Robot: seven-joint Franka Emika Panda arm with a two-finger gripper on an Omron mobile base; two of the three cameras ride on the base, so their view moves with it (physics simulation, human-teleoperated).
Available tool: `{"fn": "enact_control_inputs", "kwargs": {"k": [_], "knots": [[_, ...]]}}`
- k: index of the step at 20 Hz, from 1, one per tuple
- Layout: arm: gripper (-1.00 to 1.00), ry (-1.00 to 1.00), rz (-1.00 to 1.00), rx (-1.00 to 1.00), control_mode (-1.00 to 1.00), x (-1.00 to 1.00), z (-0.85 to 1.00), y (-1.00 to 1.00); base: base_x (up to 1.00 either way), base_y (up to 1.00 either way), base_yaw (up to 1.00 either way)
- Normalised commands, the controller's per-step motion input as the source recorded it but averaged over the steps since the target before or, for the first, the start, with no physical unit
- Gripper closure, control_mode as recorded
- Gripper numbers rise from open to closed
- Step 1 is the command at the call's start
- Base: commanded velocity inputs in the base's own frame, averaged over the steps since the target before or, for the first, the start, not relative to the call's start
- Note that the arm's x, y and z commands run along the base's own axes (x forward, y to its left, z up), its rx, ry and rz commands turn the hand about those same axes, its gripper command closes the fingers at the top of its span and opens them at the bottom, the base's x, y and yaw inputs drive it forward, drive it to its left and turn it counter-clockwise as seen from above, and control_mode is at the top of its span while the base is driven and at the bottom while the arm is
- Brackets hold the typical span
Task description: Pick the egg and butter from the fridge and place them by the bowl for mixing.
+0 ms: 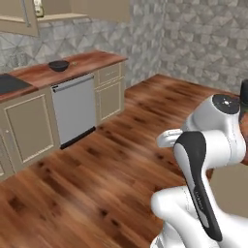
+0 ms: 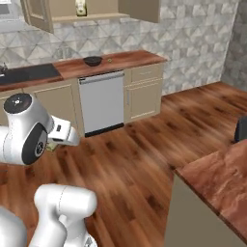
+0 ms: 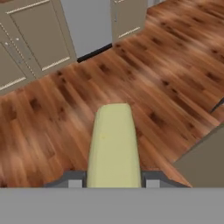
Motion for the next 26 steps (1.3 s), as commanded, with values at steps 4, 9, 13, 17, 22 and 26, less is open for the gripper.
{"fn": "enact_control_inputs", "kwargs": {"k": [4,9,13,17,22,26], "knots": [[1.00,0.00,0.00,0.00,1.00,0.00,0.00,0.00,1.00,0.69,-0.28],[1.00,0.00,0.00,0.00,1.00,0.00,0.00,0.00,1.00,0.67,-0.44],[1.00,0.00,0.00,0.00,1.00,0.00,0.00,0.00,1.00,0.55,-0.48],[1.00,0.00,0.00,0.00,1.00,0.00,0.00,0.00,1.00,0.51,-0.54],[1.00,0.00,0.00,0.00,1.00,0.00,0.00,0.00,1.00,0.21,-0.54],[1.00,0.00,0.00,0.00,1.00,0.00,0.00,0.00,1.00,0.04,-0.43]]}}
